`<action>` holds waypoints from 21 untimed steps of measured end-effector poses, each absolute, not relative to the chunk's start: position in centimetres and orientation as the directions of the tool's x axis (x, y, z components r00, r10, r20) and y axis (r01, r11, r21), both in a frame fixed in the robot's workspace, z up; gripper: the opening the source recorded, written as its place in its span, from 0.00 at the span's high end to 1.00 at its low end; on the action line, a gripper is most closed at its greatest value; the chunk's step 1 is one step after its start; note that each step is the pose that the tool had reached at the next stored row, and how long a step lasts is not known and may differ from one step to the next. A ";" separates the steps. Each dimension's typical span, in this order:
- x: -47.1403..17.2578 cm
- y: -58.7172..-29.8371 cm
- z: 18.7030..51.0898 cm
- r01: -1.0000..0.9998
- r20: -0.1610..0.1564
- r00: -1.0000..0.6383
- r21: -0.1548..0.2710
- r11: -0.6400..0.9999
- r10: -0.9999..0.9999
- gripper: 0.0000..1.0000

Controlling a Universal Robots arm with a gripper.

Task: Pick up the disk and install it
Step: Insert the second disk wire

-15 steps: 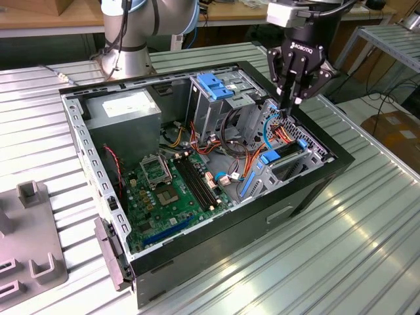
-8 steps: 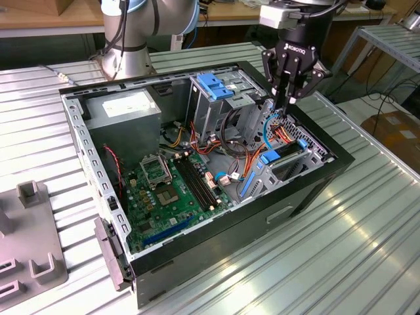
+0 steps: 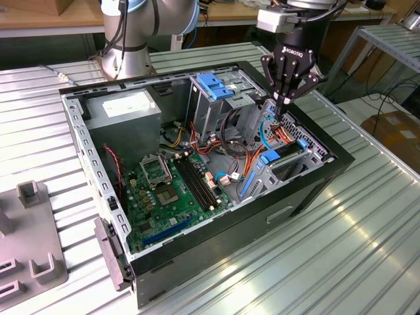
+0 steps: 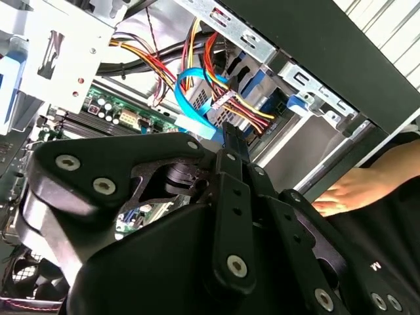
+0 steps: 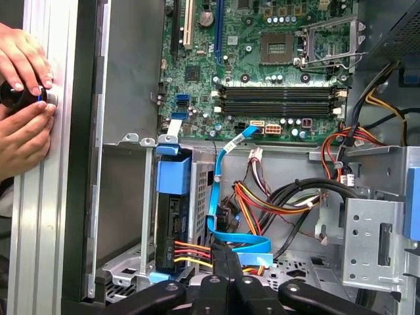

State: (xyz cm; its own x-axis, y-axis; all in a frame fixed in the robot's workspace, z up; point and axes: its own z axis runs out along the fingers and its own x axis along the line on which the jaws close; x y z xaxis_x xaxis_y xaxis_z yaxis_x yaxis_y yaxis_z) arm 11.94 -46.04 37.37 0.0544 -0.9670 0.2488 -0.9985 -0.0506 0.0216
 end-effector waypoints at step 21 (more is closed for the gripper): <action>11.4 -51.0 36.0 -0.998 0.191 0.060 -0.002 -0.061 -0.980 0.84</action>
State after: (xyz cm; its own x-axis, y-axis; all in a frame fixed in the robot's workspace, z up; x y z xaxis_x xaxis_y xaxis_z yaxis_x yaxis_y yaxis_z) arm 11.44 -51.00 35.96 0.0598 -0.9798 0.1909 -0.9981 -0.0613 -0.0017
